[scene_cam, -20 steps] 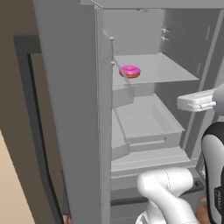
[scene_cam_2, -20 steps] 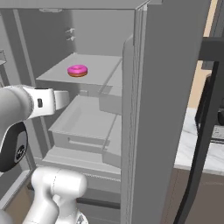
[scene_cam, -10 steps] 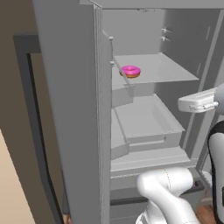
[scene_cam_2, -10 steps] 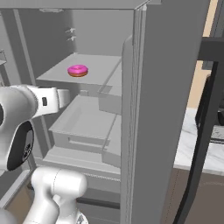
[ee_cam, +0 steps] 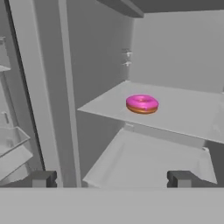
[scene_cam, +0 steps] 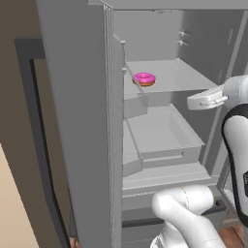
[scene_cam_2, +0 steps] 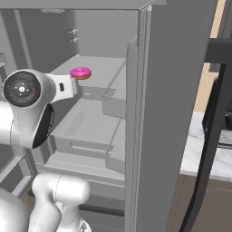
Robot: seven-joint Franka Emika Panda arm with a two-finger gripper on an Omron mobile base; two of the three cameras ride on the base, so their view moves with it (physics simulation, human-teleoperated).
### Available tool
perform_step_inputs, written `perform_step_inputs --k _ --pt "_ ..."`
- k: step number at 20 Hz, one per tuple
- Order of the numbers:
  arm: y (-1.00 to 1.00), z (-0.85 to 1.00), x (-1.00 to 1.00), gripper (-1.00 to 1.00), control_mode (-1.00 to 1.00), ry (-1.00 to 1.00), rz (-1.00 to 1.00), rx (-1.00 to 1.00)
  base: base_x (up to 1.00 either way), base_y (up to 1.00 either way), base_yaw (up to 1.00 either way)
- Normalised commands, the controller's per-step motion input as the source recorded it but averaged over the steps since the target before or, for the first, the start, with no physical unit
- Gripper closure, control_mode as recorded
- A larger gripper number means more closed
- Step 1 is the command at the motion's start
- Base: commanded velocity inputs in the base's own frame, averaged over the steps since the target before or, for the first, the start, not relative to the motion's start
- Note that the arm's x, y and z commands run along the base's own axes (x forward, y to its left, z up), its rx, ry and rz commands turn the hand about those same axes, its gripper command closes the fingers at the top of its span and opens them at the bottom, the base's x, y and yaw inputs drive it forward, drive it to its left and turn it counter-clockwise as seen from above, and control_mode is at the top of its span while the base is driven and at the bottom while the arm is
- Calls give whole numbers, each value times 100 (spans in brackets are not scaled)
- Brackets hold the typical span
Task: Take the donut and cupcake from the fridge and place them on the empty tray on the dining counter.
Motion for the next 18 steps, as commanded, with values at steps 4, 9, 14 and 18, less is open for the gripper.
perform_step_inputs --k 4,9,14,18 --pt "10 0 55 -100 -100 1 0 0 0 0 0" --pt "7 0 39 -100 -100 0 0 0 0 0 0" --pt "10 0 43 -100 -100 6 0 0 0 0 0" --pt "9 0 58 -100 -100 16 0 0 0 0 0"
